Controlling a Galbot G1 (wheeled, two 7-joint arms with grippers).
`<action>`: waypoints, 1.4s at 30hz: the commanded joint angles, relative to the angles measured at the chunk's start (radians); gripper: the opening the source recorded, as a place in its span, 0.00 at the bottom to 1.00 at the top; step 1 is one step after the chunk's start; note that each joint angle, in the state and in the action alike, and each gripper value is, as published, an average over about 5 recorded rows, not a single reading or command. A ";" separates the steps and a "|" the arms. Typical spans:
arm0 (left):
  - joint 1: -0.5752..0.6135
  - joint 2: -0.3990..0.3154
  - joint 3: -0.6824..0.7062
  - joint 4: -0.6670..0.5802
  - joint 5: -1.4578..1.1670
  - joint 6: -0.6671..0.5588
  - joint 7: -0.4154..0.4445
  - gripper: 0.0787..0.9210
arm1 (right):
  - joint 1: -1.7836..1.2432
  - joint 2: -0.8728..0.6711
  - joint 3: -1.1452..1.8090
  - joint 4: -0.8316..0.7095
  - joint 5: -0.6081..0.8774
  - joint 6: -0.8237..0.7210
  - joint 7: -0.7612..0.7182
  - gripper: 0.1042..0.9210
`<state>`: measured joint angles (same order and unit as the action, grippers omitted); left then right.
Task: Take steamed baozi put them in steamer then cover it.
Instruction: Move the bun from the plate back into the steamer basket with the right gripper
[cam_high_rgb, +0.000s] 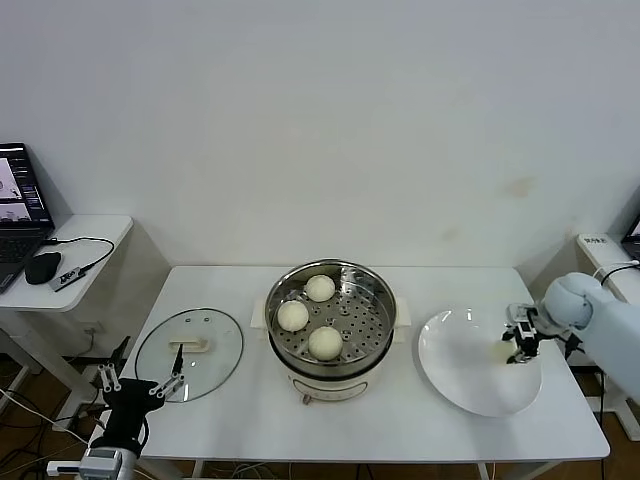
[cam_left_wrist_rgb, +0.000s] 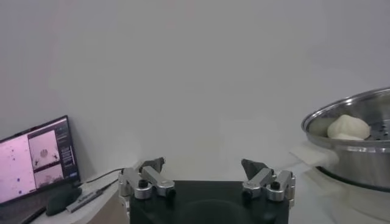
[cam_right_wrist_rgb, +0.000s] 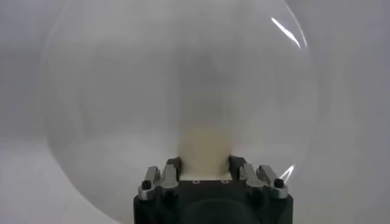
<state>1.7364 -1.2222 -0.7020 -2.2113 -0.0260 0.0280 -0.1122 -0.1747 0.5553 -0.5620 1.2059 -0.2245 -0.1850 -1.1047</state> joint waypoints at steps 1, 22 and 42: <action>-0.004 0.000 0.005 -0.004 0.000 0.000 0.001 0.88 | 0.383 -0.109 -0.272 0.198 0.165 -0.063 -0.024 0.51; -0.012 -0.008 0.031 -0.020 0.005 -0.001 0.001 0.88 | 0.904 0.160 -0.712 0.466 0.654 -0.348 0.175 0.53; 0.004 -0.044 0.013 -0.022 0.012 -0.004 0.003 0.88 | 0.634 0.408 -0.670 0.347 0.654 -0.506 0.328 0.54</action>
<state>1.7396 -1.2611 -0.6885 -2.2357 -0.0137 0.0246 -0.1088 0.5557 0.8284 -1.2095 1.6141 0.4171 -0.6007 -0.8514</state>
